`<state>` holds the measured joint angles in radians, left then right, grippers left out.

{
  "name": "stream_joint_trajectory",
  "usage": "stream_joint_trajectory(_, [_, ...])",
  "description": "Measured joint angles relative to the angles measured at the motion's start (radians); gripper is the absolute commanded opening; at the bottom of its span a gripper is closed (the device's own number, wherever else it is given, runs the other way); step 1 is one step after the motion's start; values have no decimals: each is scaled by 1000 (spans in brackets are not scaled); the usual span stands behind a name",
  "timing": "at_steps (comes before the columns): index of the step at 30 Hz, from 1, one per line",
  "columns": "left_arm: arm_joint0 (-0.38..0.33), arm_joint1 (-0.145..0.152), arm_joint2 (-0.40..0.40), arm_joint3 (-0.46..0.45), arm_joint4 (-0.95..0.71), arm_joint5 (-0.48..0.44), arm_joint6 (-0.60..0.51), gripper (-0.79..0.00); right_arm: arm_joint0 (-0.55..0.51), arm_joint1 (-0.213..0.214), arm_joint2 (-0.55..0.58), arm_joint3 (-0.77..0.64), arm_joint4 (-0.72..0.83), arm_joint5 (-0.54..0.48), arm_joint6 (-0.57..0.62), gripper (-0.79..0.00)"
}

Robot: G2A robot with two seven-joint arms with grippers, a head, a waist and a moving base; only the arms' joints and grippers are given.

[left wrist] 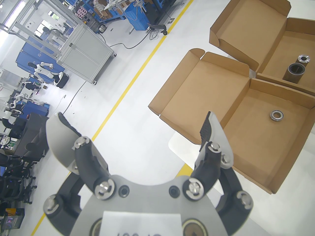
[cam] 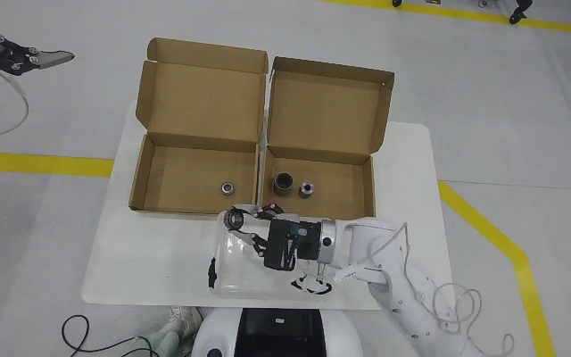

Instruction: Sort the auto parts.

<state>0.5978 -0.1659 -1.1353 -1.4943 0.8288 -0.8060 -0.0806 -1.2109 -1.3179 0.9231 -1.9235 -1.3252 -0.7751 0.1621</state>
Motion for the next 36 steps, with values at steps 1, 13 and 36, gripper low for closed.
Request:
stream_joint_trajectory(1, [0,0,0,0,0,0,0,0,16,-2,-4,-5,18,3,12,-785])
stream_joint_trajectory(13, [0,0,0,0,0,0,0,0,129,-27,-11,21,141,103,-126,-785])
stream_joint_trajectory(36, [0,0,0,0,0,0,0,0,60,-22,66,103,179,-22,-570,-785])
